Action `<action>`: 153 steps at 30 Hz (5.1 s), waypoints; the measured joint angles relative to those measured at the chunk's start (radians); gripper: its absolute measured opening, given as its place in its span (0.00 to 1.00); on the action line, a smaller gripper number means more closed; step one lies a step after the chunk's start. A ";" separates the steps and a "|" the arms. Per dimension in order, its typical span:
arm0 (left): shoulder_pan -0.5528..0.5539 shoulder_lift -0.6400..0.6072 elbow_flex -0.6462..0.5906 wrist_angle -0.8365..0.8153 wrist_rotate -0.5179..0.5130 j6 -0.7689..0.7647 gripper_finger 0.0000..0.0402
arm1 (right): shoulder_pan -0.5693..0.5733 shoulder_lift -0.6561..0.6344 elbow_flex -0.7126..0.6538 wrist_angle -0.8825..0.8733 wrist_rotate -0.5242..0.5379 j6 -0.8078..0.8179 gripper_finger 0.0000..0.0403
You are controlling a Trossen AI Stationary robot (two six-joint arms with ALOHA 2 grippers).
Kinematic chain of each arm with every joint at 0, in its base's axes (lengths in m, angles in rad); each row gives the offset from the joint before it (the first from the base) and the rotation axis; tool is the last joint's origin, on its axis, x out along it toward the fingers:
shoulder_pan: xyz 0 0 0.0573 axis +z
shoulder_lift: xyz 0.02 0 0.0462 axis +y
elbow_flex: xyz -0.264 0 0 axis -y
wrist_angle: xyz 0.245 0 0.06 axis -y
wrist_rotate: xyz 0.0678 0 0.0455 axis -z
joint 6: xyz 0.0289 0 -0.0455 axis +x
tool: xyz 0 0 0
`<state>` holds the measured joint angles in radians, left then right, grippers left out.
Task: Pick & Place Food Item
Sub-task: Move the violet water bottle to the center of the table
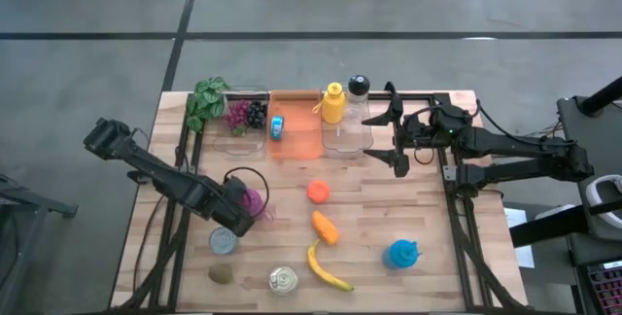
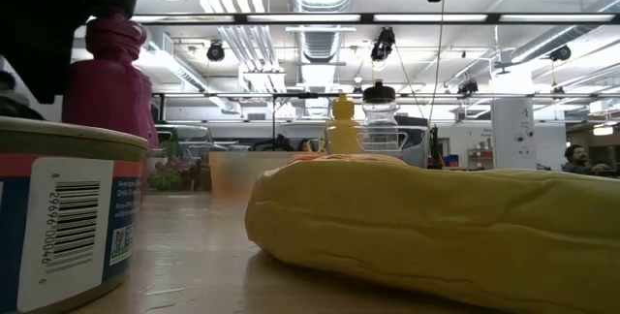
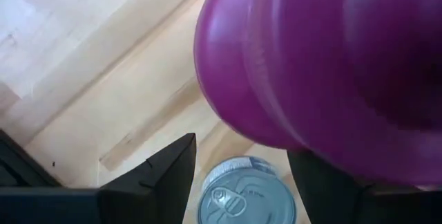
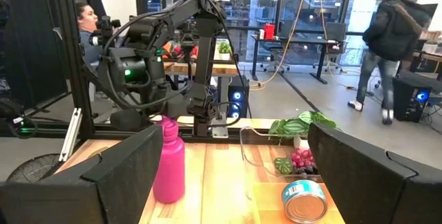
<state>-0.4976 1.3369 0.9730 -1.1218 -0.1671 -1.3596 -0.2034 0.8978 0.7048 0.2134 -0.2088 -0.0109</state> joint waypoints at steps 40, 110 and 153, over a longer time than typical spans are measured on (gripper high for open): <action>0.161 0.001 -0.083 0.291 -0.216 0.396 0.52 | 0.000 0.000 0.000 0.000 0.001 -0.008 0.89; 0.415 -0.017 -0.352 0.932 -0.252 0.990 0.46 | 0.000 0.000 0.000 0.000 0.002 -0.019 0.89; 0.455 0.275 -0.327 1.342 -0.169 1.067 0.43 | -0.001 0.000 0.000 0.008 0.011 -0.017 0.89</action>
<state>-0.0427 1.6115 0.6459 0.2202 -0.3359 -0.2927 -0.2039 0.8974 0.7048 0.2211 -0.1974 -0.0282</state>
